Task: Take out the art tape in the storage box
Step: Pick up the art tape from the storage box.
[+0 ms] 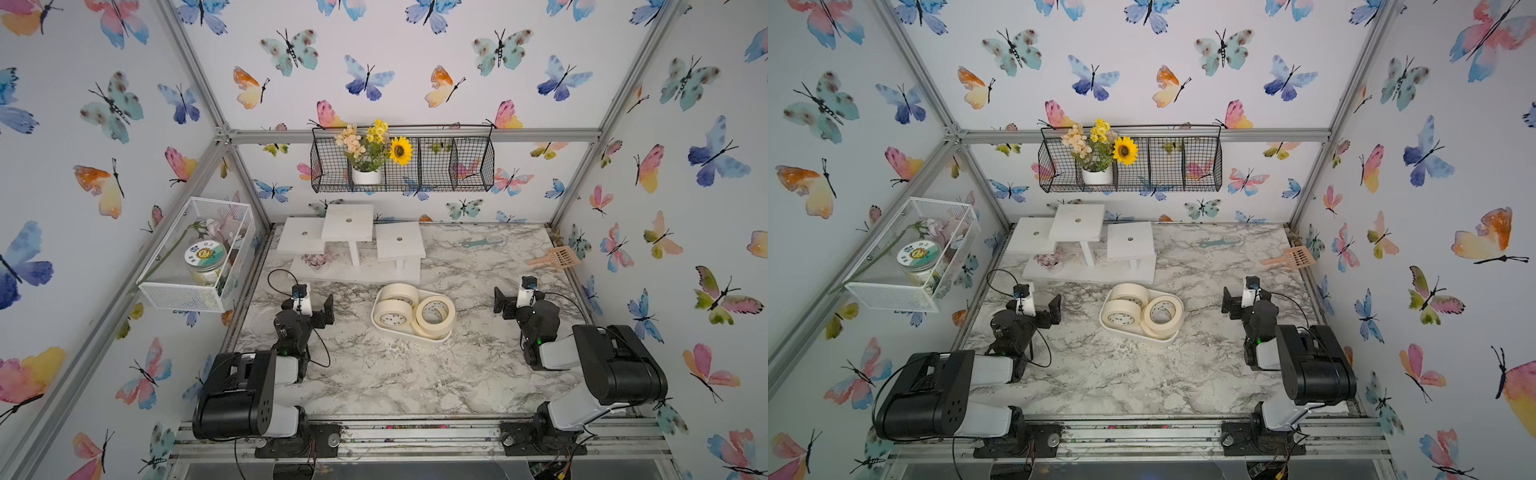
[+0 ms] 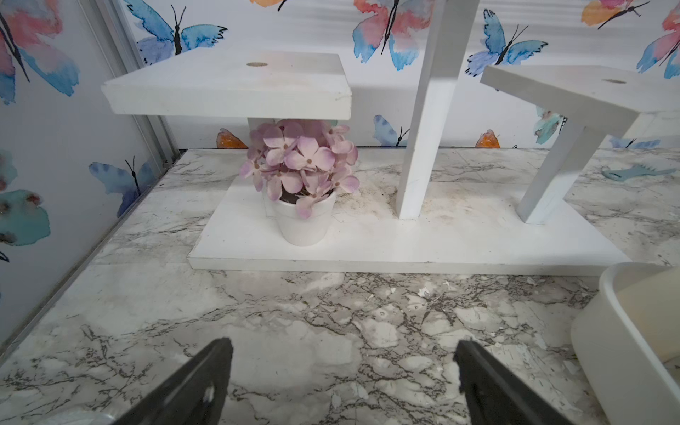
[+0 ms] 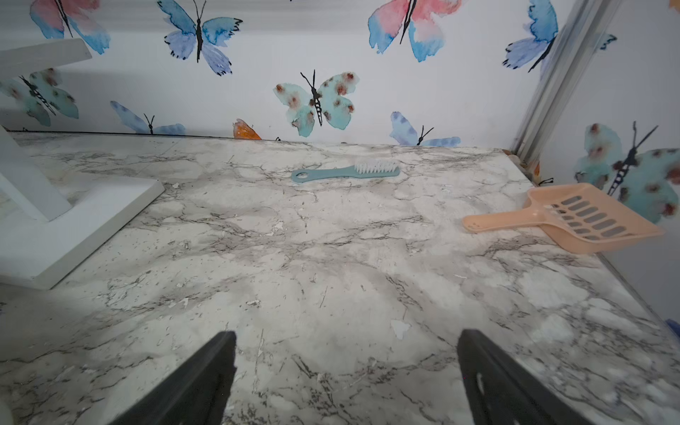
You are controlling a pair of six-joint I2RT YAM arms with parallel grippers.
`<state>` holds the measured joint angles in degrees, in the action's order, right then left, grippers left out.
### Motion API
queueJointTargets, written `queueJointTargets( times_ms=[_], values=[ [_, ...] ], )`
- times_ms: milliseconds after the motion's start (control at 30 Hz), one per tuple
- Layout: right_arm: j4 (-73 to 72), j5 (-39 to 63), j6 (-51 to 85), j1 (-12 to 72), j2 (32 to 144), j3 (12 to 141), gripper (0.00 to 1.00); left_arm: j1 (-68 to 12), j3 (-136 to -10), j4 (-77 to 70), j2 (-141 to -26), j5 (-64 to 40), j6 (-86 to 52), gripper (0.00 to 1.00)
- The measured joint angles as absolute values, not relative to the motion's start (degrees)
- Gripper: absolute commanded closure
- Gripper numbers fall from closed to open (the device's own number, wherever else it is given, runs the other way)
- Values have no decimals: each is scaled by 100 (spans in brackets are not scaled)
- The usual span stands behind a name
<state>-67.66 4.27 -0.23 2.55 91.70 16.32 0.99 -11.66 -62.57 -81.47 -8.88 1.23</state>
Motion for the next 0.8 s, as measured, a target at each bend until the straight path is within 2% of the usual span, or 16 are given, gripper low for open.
queueJointTargets(
  times_ms=[800],
  values=[
    [-6613, 427, -21, 255, 9170, 1632, 1, 99, -1166, -6252, -8147, -884, 123, 1]
  ],
)
